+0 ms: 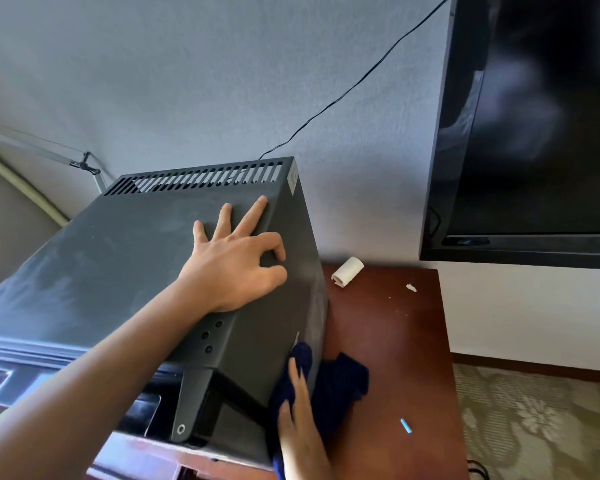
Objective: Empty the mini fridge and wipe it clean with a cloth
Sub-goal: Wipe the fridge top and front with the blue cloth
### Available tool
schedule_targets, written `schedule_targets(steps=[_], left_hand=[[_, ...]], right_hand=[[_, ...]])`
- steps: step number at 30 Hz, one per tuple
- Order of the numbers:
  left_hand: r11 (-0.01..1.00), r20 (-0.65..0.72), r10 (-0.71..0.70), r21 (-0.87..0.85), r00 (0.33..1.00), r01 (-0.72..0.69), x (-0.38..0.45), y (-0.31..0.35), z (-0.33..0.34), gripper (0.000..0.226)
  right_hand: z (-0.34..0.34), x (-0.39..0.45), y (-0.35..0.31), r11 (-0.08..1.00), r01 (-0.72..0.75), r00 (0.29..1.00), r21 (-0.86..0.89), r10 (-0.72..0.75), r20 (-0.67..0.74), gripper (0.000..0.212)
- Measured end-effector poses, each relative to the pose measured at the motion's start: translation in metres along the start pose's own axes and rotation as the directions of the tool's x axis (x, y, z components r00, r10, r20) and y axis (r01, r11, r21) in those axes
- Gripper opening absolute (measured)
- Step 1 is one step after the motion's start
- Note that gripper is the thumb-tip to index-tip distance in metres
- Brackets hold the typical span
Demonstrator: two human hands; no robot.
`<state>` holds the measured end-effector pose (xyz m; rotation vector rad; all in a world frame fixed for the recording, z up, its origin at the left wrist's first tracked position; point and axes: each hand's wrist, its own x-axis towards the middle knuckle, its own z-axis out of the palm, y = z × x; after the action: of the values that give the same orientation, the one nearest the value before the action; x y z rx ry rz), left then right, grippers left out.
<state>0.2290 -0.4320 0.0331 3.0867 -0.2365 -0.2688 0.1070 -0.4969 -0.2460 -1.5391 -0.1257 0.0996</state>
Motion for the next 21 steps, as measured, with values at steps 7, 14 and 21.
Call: schedule_targets(steps=[7,14,21], left_hand=[[1.0,-0.011,-0.006,0.011,1.0,0.006,0.001,0.0,0.0,0.044],[1.0,-0.017,-0.001,-0.01,1.0,0.001,0.002,-0.003,0.0,0.068],[1.0,-0.011,-0.006,-0.017,1.0,0.005,0.001,0.0,-0.002,0.066]], right_hand=[[-0.026,0.054,-0.017,0.993,-0.039,0.999,0.112,0.041,-0.009,0.048],[-0.076,0.237,-0.02,0.994,-0.086,0.988,0.074,0.094,-0.126,0.04],[-0.085,0.257,-0.021,0.992,-0.053,0.992,0.113,0.065,-0.106,0.028]])
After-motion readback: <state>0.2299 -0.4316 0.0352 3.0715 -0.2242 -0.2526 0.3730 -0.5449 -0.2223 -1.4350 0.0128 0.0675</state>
